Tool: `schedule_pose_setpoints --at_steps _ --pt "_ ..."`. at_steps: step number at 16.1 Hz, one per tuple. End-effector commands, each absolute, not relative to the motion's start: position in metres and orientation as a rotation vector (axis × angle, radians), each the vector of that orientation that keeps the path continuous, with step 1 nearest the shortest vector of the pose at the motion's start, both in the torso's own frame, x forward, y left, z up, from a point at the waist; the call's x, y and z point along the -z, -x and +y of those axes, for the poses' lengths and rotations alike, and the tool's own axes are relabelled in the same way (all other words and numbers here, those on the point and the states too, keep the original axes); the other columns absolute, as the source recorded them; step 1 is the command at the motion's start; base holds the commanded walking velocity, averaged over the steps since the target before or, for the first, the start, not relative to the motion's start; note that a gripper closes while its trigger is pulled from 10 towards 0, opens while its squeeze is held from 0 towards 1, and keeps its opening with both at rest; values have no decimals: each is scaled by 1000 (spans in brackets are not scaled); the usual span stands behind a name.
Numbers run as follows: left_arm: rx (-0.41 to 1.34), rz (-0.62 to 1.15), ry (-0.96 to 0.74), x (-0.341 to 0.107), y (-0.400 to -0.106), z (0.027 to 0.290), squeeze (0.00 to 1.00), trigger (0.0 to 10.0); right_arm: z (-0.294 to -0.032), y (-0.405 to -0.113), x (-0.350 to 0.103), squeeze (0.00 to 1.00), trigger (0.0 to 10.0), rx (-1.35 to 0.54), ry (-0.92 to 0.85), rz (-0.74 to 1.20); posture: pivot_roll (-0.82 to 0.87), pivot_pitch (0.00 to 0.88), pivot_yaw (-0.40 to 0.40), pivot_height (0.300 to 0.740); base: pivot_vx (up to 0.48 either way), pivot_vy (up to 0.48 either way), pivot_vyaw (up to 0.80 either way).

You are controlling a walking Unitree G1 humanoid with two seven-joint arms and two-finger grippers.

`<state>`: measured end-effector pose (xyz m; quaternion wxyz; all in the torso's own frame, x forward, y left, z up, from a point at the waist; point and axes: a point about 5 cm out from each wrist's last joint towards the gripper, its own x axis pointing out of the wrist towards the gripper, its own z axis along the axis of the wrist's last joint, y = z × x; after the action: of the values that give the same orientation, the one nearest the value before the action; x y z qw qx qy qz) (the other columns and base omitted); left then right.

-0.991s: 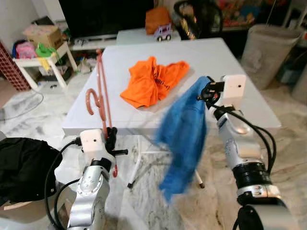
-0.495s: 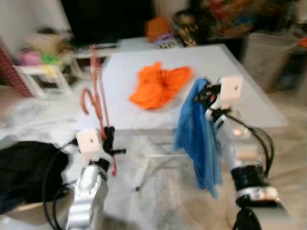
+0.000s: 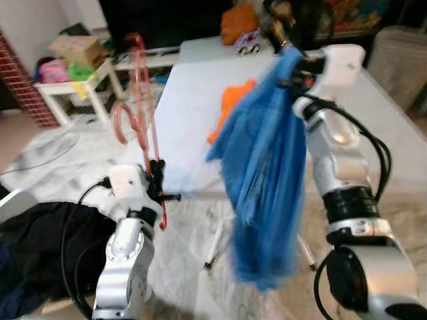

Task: Hang hanger

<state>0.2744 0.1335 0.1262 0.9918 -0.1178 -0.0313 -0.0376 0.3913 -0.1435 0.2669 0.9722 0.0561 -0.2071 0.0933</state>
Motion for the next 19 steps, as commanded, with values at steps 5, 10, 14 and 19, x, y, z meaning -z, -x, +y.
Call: schedule_pose_setpoints --at_steps 5,10,14,19 --pt "34 -39 239 -122 -271 138 0 10000 -133 -400 -316 0 10000 -134 -144 -548 -27 0 52 740 49 0 0" --pt "26 -35 243 -121 -268 132 0 10000 -136 -419 -343 0 10000 -107 -97 -468 -10 0 16 740 0 0 0" --pt "-2 -43 244 -121 -265 133 0 10000 -133 -413 -407 0 10000 -51 7 -565 13 0 -9 740 0 0 0" --pt "-17 -55 238 -123 -264 133 0 10000 -123 -417 -386 0 10000 -110 219 -536 19 0 -17 740 0 0 0"
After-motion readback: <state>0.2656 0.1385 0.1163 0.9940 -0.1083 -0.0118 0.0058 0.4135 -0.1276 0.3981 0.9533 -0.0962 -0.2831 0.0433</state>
